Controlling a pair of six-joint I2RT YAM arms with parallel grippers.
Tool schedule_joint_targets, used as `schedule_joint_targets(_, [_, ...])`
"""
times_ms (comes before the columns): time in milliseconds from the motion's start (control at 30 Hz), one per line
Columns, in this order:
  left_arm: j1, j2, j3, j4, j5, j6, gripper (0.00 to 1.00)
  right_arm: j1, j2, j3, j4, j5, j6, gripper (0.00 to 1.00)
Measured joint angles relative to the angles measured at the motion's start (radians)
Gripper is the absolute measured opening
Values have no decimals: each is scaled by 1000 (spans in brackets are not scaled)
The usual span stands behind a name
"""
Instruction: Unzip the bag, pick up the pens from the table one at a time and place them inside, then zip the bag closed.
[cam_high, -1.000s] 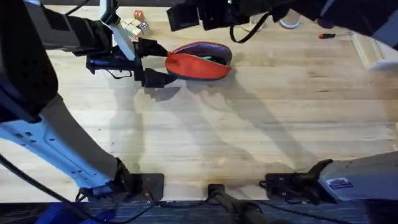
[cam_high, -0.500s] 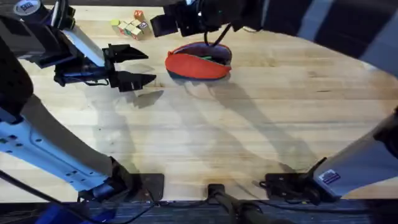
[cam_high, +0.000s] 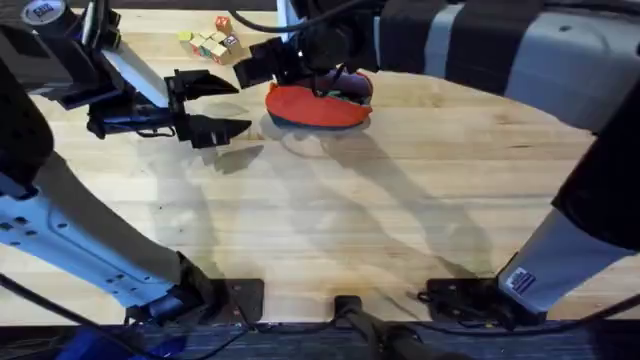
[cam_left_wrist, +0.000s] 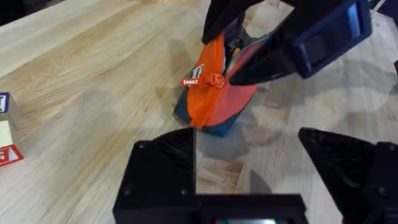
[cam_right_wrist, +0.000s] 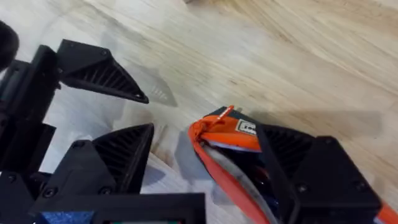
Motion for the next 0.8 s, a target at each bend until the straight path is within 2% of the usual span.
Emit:
schedule_joint_targets(533, [0,0,0,0,-2,2,995,-1,61,8,-33,-34,48,991])
schedule_joint_targets(800, [0,0,0,0,-2,2,995,-10,65,8,-42,-70,104,848])
